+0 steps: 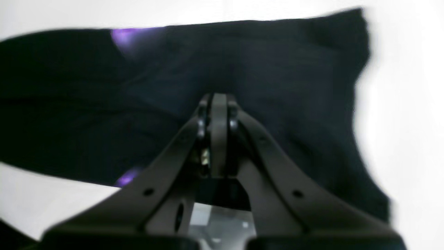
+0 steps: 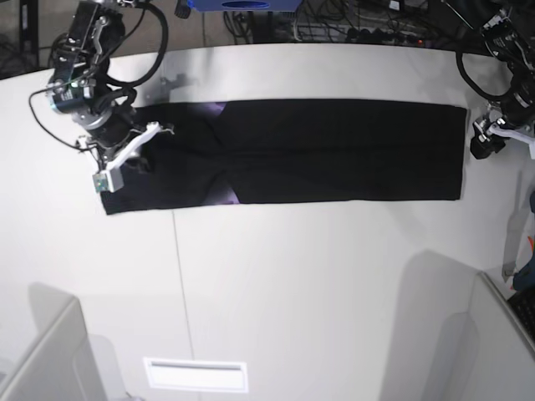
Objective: Fold the T-shirt properly
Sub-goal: 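Grasp the strip end with the left gripper and lift it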
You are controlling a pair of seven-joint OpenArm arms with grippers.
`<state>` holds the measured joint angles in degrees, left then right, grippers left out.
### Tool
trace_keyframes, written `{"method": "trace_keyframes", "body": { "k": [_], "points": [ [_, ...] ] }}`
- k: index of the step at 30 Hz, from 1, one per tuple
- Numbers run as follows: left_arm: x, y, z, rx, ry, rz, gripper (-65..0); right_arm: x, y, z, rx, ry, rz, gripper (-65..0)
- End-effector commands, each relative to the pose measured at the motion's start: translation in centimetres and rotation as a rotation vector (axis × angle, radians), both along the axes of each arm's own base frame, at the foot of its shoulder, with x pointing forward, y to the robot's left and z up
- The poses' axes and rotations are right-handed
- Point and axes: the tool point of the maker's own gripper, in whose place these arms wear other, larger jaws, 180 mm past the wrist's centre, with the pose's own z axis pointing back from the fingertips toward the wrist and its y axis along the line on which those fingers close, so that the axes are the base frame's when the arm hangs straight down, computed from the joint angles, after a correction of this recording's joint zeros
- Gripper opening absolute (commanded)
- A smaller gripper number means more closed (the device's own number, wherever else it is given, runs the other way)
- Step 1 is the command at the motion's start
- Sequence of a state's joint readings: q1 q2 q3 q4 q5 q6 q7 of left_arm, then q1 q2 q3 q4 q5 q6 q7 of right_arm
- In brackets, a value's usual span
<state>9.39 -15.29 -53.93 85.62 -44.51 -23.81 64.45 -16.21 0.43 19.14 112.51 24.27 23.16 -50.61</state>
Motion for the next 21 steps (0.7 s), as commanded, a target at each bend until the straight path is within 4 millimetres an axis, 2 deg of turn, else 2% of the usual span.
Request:
{"method": "trace_keyframes", "body": {
  "k": [1, 4, 7, 10, 12, 15, 19, 21],
  "points": [
    [1.7, -0.1, 1.3, 0.007, -0.055, -0.028, -17.3, 0.6, 0.0, 1.1, 0.001, -0.046, 0.007, -65.0],
    [2.1, -1.2, 0.0, -0.029, -0.031, -0.052, -17.3, 0.6, 0.1, 1.0, 0.001, -0.042, 0.009, -65.0],
    [3.4, -2.1, -0.7, -0.052, -0.048, -0.063, -17.3, 0.5, 0.5, 1.0, 0.017, -0.04, 0.004, -65.0],
    [3.6, -3.1, -2.2, -0.08, -0.029, -0.075, -17.6, 0.1, 0.4, 0.7, 0.016, -0.031, 0.003, -65.0],
    [3.5, -3.2, -3.1, -0.091, -0.007, -0.08, -21.1, 0.1, 0.4, 0.7, 0.016, -0.029, 0.003, -65.0],
    [3.1, -3.2, -4.6, -0.125, 0.016, -0.054, -32.9, 0.1, 0.5, 0.7, 0.018, -0.029, 0.002, -65.0],
    [2.7, -3.2, -5.4, -0.145, 0.032, -0.04, -65.0, 0.2, 0.5, 1.1, 0.014, -0.041, 0.004, -65.0],
    [2.7, -3.0, -5.3, -0.141, 0.032, -0.039, -65.0, 0.2, 0.5, 1.3, 0.012, -0.047, 0.004, -65.0]
  ]
}}
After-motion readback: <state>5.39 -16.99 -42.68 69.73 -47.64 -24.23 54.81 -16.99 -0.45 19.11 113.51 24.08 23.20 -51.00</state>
